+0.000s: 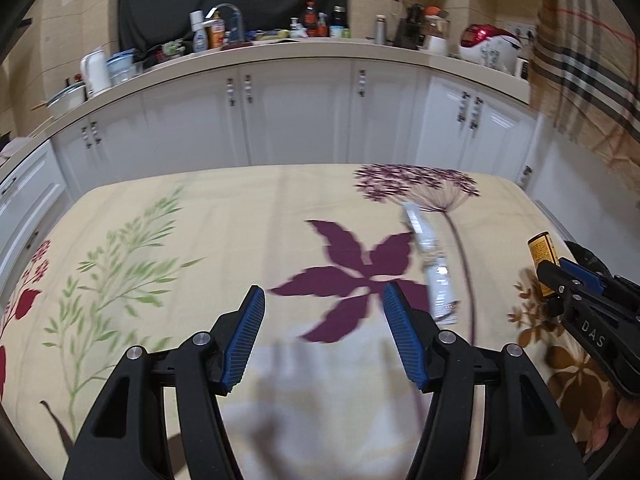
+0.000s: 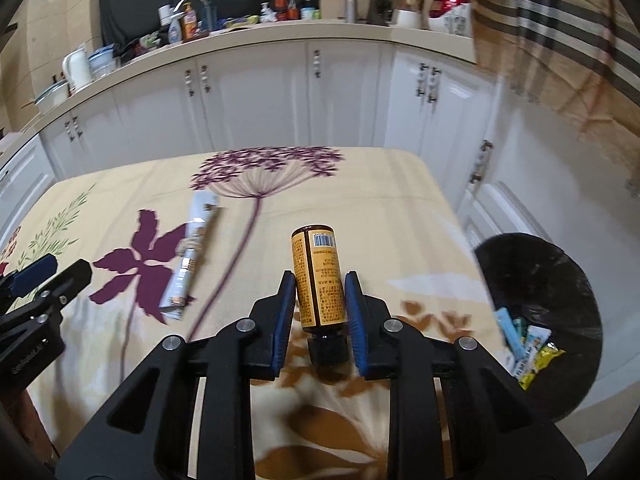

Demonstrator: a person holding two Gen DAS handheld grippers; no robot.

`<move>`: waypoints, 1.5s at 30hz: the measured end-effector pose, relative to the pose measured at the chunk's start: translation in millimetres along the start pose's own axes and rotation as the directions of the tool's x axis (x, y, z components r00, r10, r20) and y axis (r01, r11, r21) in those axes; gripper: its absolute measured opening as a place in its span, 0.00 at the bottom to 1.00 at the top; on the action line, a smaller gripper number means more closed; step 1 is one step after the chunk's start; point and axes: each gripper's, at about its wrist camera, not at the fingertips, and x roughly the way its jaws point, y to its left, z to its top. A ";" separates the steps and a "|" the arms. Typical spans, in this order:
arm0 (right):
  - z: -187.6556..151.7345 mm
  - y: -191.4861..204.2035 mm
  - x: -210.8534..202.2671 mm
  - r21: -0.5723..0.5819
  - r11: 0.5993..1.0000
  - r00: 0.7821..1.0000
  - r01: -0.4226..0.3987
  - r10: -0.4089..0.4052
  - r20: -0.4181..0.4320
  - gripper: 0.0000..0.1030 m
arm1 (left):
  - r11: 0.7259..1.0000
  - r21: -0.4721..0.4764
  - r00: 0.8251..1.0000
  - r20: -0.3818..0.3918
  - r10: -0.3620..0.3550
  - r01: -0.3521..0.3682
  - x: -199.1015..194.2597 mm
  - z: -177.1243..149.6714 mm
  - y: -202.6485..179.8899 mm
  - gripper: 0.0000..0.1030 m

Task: Collect trash
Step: 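Grasp the orange-labelled black-capped spray can upright with the right gripper, then grasp the white string-tied rolled tube with the left gripper while the right holds the can, then carry the white tube and orange can over the black bin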

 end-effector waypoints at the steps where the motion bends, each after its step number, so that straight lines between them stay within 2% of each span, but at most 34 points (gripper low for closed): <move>1: -0.6 -5.1 -1.2 0.008 1.000 1.000 0.005 -0.005 0.002 0.24 | 1.000 0.006 1.000 -0.006 -0.012 0.012 2.8 1.3 -6.7 0.59; 9: -2.6 -29.0 -4.1 0.045 0.999 1.000 0.008 -0.009 0.011 0.24 | 0.997 0.049 0.997 -0.043 -0.059 0.062 21.1 10.6 -44.6 0.59; 14: -2.8 -33.4 -4.3 0.051 0.999 1.000 -0.005 0.004 0.013 0.24 | 0.994 0.072 0.991 -0.107 -0.079 0.087 40.3 13.7 -58.6 0.59; 19: -3.1 -34.1 -4.5 0.051 0.999 1.000 -0.014 0.013 0.014 0.24 | 0.992 0.077 0.984 -0.156 -0.089 0.102 53.1 12.3 -62.8 0.38; 21: -3.4 -34.1 -4.8 0.050 0.999 1.000 -0.016 0.016 0.014 0.24 | 0.991 0.098 0.986 -0.148 -0.076 0.091 53.2 11.5 -65.0 0.33; 24: -3.7 -33.7 -5.0 0.049 0.999 1.000 -0.017 0.017 0.013 0.24 | 0.990 0.099 0.986 -0.145 -0.082 0.096 52.5 11.9 -64.1 0.17; 33: -6.7 -26.5 -12.9 0.044 0.999 0.999 -0.022 0.021 0.026 0.23 | 0.989 0.091 0.985 -0.139 -0.106 0.119 46.0 8.1 -60.3 0.15; 45: -14.1 -21.9 -28.2 0.040 0.999 0.999 -0.015 0.013 0.048 0.23 | 0.992 0.077 0.993 -0.076 -0.094 0.100 15.1 -5.0 -41.1 0.15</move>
